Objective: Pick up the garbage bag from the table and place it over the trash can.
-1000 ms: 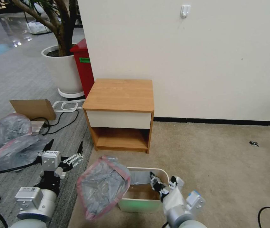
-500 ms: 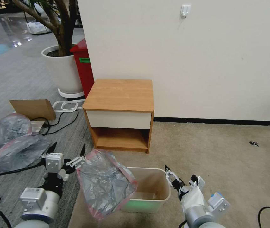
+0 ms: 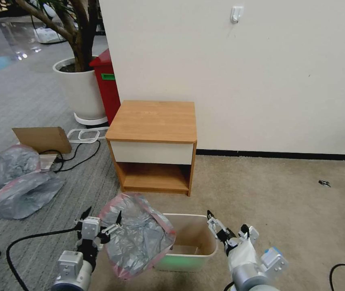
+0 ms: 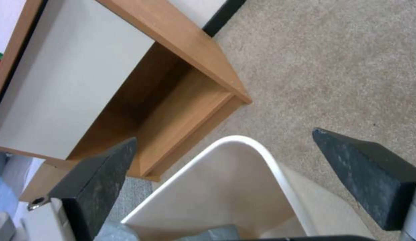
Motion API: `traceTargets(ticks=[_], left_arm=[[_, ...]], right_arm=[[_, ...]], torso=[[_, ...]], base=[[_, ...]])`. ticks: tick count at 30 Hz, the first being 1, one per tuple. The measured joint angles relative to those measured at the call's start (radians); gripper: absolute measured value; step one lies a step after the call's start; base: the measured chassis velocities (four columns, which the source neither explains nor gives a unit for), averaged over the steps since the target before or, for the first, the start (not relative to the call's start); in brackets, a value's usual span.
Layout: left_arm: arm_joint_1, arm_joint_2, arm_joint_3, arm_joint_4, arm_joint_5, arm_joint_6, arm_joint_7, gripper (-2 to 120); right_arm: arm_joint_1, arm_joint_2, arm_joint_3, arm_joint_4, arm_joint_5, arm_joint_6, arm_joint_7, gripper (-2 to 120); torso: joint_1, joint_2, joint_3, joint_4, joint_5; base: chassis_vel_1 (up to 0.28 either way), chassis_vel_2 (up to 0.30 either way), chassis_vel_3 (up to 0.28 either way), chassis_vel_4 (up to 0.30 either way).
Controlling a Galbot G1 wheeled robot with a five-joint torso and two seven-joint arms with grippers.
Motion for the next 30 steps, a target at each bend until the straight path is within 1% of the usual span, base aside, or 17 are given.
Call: traceTargets(ticks=[2,3,5,9,12,16,17,20,30], left_arm=[[0.000,0.000,0.016,-0.014,0.018,-0.001,0.000,72],[0.000,0.000,0.016,-0.014,0.018,-0.001,0.000,72],[0.001,0.000,0.029,-0.035,0.041,-0.001,0.000,65],[0.000,0.003,0.059,-0.074,0.063,0.010,0.000,64],[-0.007,0.006,0.072,-0.076,0.066,0.029,-0.003,63],[-0.025,0.007,0.081,-0.033,0.072,0.070,-0.044,63],[-0.025,0.007,0.081,-0.033,0.072,0.070,-0.044,63],[-0.026,0.004,0.072,-0.011,0.049,0.096,-0.067,63],[-0.036,-0.001,0.089,0.032,0.023,0.113,-0.066,60]], right_arm=[[0.002,0.001,-0.004,-0.009,-0.015,0.003,-0.005,100],[0.002,0.001,-0.004,-0.009,-0.015,0.003,-0.005,100],[0.003,0.002,-0.005,-0.019,-0.026,0.006,-0.008,100],[0.003,0.006,-0.005,-0.029,-0.029,0.007,-0.010,100],[0.003,0.006,-0.005,-0.033,-0.029,0.008,-0.011,100],[0.002,0.007,-0.004,-0.039,-0.029,0.013,-0.013,100],[0.002,0.007,-0.004,-0.039,-0.029,0.013,-0.013,100],[0.004,0.007,-0.002,-0.049,-0.033,0.024,-0.014,100],[0.007,0.010,-0.012,-0.051,-0.037,0.031,-0.015,100]], torso=[[0.000,0.000,0.000,0.0001,0.0000],[0.000,0.000,0.000,0.0001,0.0000],[0.000,0.000,0.000,0.0000,0.0000],[0.000,0.000,0.000,0.0000,0.0001],[0.000,0.000,0.000,0.0001,0.0001],[0.000,0.000,0.000,0.0000,0.0000],[0.000,0.000,0.000,0.0000,0.0000],[0.000,0.000,0.000,0.0000,0.0000],[0.000,0.000,0.000,0.0000,0.0000]], base=[[0.000,0.000,0.000,0.000],[0.000,0.000,0.000,0.000],[0.000,0.000,0.000,0.000],[0.000,0.000,0.000,0.000],[0.000,0.000,0.000,0.000],[0.000,0.000,0.000,0.000],[0.000,0.000,0.000,0.000],[0.000,0.000,0.000,0.000],[0.000,0.000,0.000,0.000]])
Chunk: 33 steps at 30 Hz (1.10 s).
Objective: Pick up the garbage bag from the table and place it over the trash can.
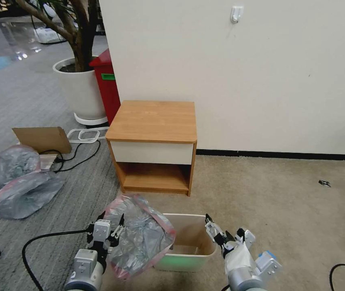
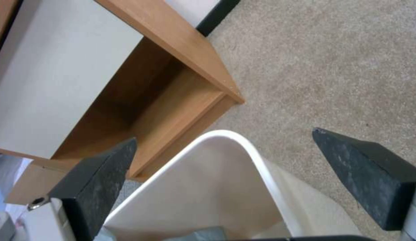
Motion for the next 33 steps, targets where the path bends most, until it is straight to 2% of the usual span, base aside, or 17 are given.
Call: traceTargets(ticks=[19,33], left_arm=[[-0.018,-0.002,0.048,0.023,-0.015,0.004,0.031,58],[-0.027,0.001,0.097,0.031,0.063,-0.020,0.040,56]], right_arm=[[0.012,0.013,0.001,-0.008,-0.005,0.011,0.003,100],[0.016,0.017,0.001,-0.013,-0.008,0.012,0.004,100]], torso=[[0.000,0.000,0.000,0.0000,0.0000],[0.000,0.000,0.000,0.0000,0.0000]], base=[[0.000,0.000,0.000,0.000],[0.000,0.000,0.000,0.000]])
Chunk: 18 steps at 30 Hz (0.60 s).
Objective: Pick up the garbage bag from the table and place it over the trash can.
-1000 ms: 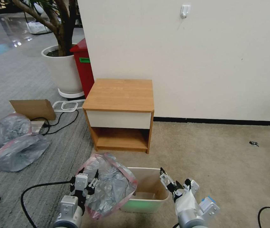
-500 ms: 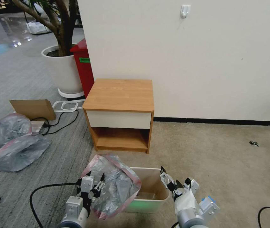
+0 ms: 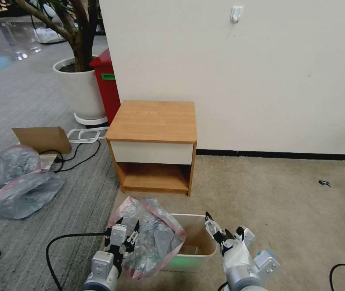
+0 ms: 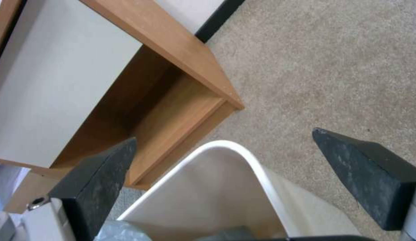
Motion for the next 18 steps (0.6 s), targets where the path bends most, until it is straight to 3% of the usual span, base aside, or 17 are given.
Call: traceTargets(ticks=[18], left_arm=[[-0.014,0.008,0.042,0.032,0.025,-0.007,0.004,56]], right_arm=[[0.006,0.006,-0.006,-0.009,-0.010,0.003,0.001,100]], torso=[[0.000,0.000,0.000,0.0000,0.0000]], base=[[0.000,0.000,0.000,0.000]])
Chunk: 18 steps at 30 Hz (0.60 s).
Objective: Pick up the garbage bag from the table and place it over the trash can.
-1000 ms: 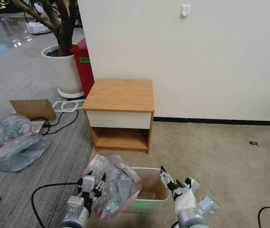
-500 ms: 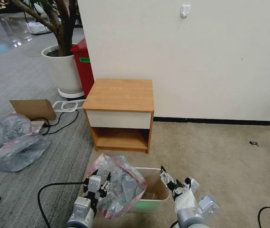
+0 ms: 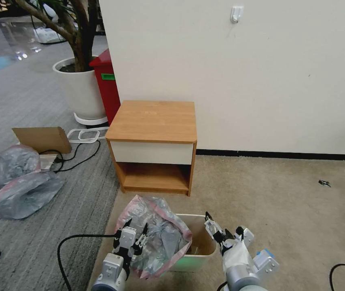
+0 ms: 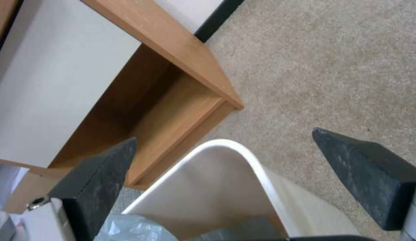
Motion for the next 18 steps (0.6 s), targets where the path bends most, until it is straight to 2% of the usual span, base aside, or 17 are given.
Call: traceTargets(ticks=[11,18], left_arm=[[-0.020,0.007,0.031,0.041,-0.009,0.003,0.001,55],[-0.034,0.009,0.048,0.057,-0.058,0.029,-0.013,55]], right_arm=[[0.006,0.010,-0.024,0.005,-0.026,0.003,0.002,100],[0.008,0.009,-0.042,0.004,-0.040,0.012,0.003,100]], torso=[[0.000,0.000,0.000,0.0000,0.0000],[0.000,0.000,0.000,0.0000,0.0000]], base=[[0.000,0.000,0.000,0.000],[0.000,0.000,0.000,0.000]])
